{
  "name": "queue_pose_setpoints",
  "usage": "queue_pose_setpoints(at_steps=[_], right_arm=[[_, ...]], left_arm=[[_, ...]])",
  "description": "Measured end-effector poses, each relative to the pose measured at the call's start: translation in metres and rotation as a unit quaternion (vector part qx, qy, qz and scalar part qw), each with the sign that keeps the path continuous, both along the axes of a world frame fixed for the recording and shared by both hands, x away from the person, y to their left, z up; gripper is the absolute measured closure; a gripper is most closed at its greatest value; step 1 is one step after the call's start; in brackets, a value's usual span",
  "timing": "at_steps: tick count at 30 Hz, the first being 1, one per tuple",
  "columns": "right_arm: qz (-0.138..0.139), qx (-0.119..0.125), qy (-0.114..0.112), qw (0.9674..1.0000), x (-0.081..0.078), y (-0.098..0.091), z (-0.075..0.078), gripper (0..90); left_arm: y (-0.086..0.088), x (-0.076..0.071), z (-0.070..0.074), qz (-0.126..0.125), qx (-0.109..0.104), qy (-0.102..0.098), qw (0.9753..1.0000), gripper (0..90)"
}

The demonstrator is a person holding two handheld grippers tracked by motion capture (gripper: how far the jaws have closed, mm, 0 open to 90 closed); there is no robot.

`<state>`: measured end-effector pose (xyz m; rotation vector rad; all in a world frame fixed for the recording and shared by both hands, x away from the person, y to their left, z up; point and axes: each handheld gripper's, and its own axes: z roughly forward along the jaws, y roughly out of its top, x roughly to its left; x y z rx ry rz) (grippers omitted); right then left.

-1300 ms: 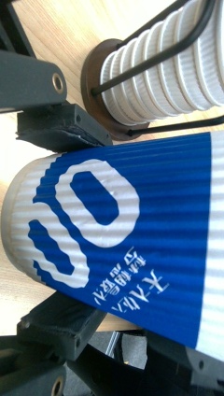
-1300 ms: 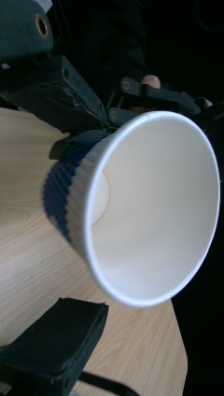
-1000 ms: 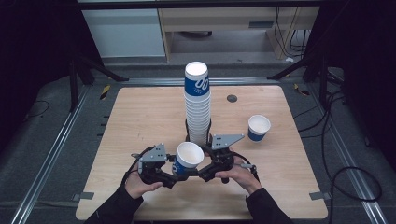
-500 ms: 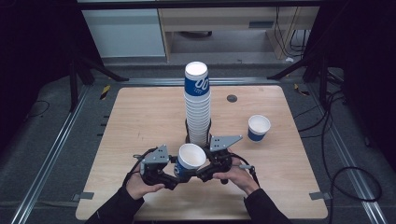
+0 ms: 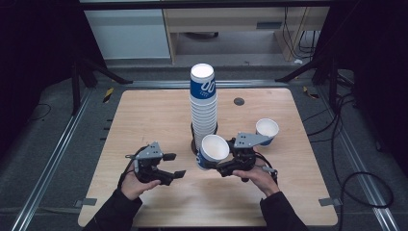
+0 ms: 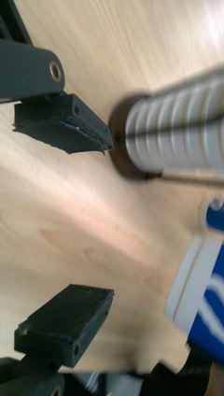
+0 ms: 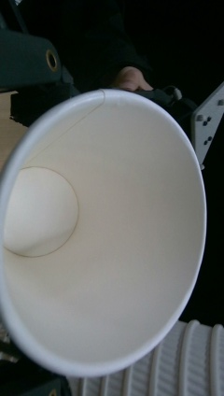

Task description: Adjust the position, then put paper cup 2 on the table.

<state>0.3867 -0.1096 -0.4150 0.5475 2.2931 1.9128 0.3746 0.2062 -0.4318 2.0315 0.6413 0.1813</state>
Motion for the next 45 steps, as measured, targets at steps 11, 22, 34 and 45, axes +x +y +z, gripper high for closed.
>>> queue_pose_setpoints(at_steps=[11, 22, 34, 45], right_arm=[[-0.066, -0.022, -0.003, 0.9976, 0.003, -0.027, -0.002, 21.1], [-0.147, -0.068, 0.003, 0.9868, 0.0, -0.063, -0.008, 21.0], [-0.217, -0.115, 0.021, 0.9692, -0.004, -0.093, -0.017, 20.9], [-0.252, -0.138, 0.035, 0.9573, -0.008, -0.108, -0.024, 20.9]], left_arm=[[0.03, 0.01, 0.005, 0.072, -0.015, -0.005, 0.9973, 22.3], [0.039, 0.013, 0.005, 0.094, -0.014, -0.002, 0.9955, 22.1], [0.049, 0.018, 0.003, 0.12, -0.007, 0.002, 0.9927, 21.4], [0.057, 0.022, 0.001, 0.141, -0.005, 0.007, 0.99, 20.9]])
